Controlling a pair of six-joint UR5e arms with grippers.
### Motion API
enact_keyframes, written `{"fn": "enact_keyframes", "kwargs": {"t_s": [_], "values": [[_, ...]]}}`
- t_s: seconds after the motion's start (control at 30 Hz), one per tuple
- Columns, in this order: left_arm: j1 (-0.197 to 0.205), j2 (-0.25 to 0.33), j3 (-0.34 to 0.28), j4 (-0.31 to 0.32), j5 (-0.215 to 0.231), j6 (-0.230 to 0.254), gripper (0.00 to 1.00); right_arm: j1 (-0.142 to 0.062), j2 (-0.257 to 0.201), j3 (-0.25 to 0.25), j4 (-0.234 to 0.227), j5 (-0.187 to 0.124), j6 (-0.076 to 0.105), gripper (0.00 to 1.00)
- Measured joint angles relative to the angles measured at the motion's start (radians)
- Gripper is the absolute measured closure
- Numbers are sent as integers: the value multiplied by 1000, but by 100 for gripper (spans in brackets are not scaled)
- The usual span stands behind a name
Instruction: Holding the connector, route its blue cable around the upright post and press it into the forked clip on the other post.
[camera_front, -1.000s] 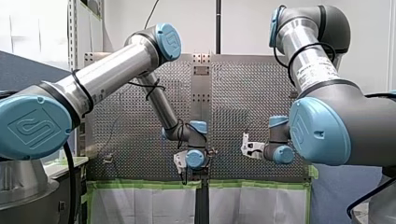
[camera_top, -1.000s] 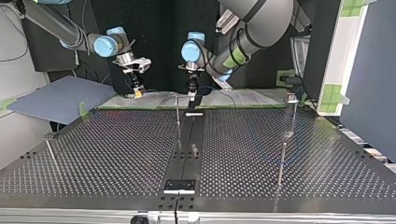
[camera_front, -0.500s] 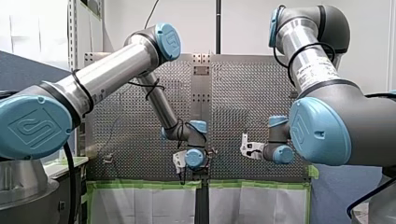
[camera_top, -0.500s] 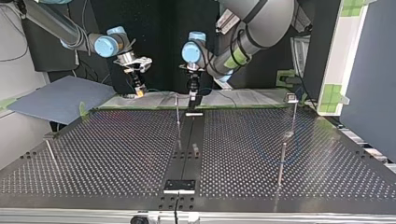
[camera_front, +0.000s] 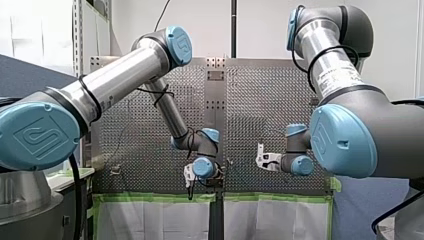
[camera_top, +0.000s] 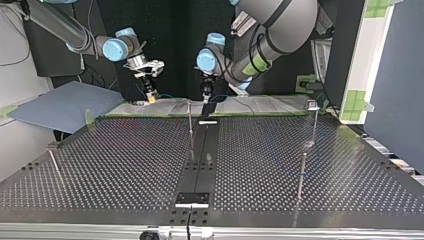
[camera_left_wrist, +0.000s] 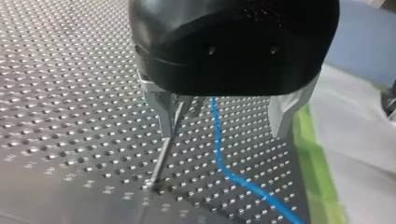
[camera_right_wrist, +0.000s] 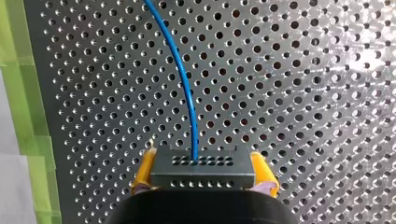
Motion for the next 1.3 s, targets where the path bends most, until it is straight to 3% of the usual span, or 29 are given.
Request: {"fn": "enact_keyframes", "kwargs": {"t_s": [0.27,0.63,0.8,1.03,1.3], "values": [[15,-4,13,-62,70,-61,1,9,0,0,16,1,-16,100],[34,-22,67,-70,147,-130,1,14,0,1,33,12,-29,100],[42,-58,82,-66,141,-131,1,15,0,1,40,15,-37,100],[78,-86,84,-51,114,-110,1,19,0,8,62,23,-65,100],[90,-87,84,-11,92,-94,1,19,1,29,47,30,-68,100]]}}
